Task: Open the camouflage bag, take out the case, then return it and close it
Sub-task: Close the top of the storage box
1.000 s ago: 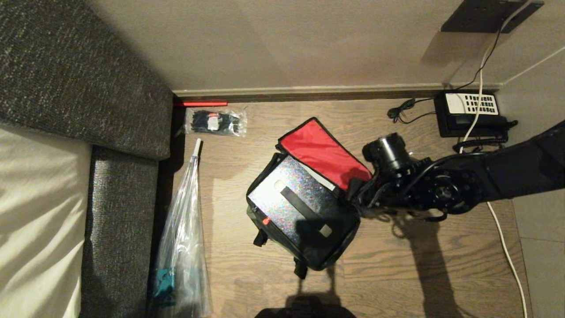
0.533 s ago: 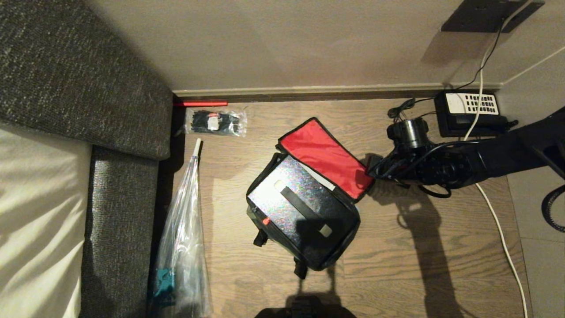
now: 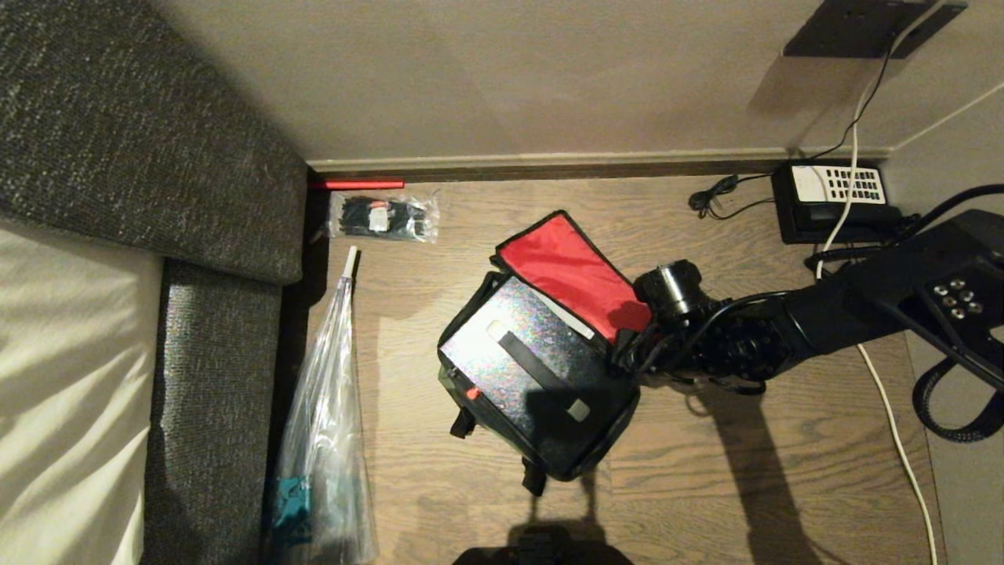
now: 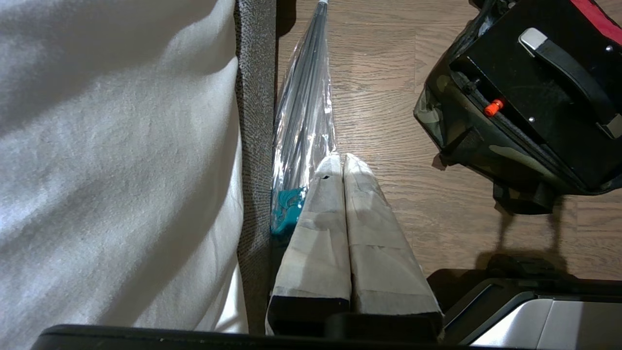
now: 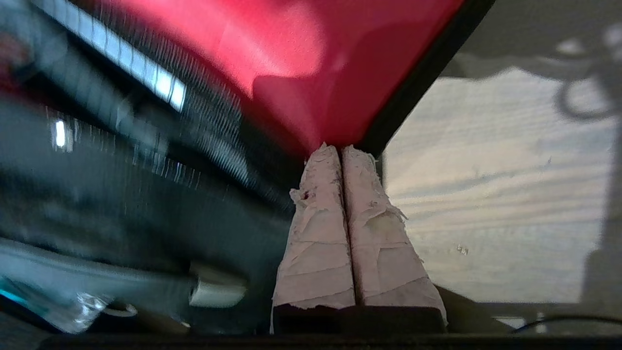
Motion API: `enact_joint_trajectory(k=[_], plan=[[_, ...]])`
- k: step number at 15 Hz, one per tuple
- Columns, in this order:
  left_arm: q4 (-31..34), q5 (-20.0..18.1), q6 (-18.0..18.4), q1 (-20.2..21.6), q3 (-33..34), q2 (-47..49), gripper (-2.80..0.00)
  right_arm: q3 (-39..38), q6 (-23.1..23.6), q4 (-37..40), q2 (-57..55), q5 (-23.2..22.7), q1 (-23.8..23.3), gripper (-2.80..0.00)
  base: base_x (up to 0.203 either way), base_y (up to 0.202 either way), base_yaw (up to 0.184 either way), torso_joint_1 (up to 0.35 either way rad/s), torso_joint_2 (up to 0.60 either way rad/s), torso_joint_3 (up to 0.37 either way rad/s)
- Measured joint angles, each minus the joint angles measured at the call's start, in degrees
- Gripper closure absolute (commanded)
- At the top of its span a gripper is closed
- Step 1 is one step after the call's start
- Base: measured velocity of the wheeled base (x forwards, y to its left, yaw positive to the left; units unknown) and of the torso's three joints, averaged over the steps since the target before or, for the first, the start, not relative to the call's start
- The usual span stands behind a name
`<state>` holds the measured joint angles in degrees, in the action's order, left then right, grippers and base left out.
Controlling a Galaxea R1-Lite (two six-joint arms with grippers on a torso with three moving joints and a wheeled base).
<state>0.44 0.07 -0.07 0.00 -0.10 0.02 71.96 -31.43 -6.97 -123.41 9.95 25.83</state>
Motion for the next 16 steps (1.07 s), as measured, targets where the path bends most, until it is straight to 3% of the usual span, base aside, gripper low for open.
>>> enact_joint_trajectory(k=[5,7,9,11,16], plan=[[0.0,0.0,0.0,0.0,0.0,0.0,0.0,-7.9,-3.5,4.0,1.9,7.2,9.8,0.0,0.0,0.0,0.0,0.0,0.0,0.0],[0.0,0.0,0.0,0.0,0.0,0.0,0.0,-10.0,-6.9,5.8,3.7,7.5,14.1,0.0,0.0,0.0,0.0,0.0,0.0,0.0],[0.0,0.0,0.0,0.0,0.0,0.0,0.0,-9.8,-7.5,6.0,5.0,7.3,15.0,0.0,0.0,0.0,0.0,0.0,0.0,0.0],[0.0,0.0,0.0,0.0,0.0,0.0,0.0,-8.1,-6.3,5.3,6.0,5.3,11.5,0.0,0.0,0.0,0.0,0.0,0.0,0.0],[0.0,0.0,0.0,0.0,0.0,0.0,0.0,-1.7,1.7,1.2,6.9,-0.8,-2.0,0.0,0.0,0.0,0.0,0.0,0.0,0.0]])
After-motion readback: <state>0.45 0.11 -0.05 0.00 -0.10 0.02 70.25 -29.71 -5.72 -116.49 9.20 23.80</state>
